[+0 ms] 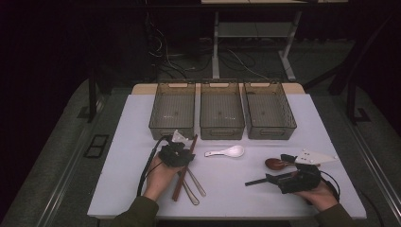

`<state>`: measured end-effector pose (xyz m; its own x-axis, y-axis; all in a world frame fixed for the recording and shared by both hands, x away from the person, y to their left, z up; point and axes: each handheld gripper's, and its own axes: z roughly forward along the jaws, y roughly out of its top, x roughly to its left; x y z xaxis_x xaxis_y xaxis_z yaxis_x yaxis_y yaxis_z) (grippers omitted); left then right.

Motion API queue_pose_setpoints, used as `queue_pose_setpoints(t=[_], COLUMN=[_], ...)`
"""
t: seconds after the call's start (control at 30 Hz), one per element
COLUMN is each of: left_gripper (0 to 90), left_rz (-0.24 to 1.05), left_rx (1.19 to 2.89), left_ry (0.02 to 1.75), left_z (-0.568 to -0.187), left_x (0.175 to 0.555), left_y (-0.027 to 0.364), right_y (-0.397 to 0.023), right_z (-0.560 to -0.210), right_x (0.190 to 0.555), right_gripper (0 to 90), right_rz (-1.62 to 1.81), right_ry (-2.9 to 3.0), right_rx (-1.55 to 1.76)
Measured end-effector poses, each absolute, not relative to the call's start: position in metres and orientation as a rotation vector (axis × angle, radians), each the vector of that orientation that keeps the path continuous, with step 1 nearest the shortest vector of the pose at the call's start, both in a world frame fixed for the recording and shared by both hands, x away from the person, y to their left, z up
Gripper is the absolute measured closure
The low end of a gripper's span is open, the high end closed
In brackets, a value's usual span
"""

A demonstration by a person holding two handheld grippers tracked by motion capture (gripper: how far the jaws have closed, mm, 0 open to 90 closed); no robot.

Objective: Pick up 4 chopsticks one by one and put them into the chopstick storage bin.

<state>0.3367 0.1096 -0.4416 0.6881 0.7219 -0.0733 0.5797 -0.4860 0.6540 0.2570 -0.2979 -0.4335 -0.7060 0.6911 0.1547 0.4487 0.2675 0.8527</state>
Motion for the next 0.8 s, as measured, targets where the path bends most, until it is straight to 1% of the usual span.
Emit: queue_pose_setpoints(t=[0.3, 0.43, 0.8], left_gripper=[66.6, 70.2, 72.1], left_rz=[0.274, 0.279, 0.261], left_rx=[2.245, 2.26, 2.26], left_ry=[0.982, 0.974, 0.965], left_z=[-0.4406, -0.4404, -0.4389], left_x=[0.3364, 0.336, 0.3336], left_y=[0.1109, 0.1118, 0.1178], right_y=[-0.2982, -0.2982, -0.2985], right_z=[-0.4334, -0.4334, -0.4334], right_x=[0.2573, 0.2572, 0.2575], right_gripper=[0.6, 0.6, 0.6], right_rz=[1.413, 1.412, 1.413], right_ry=[2.29, 2.29, 2.288], right_rx=[1.057, 1.058, 1.059])
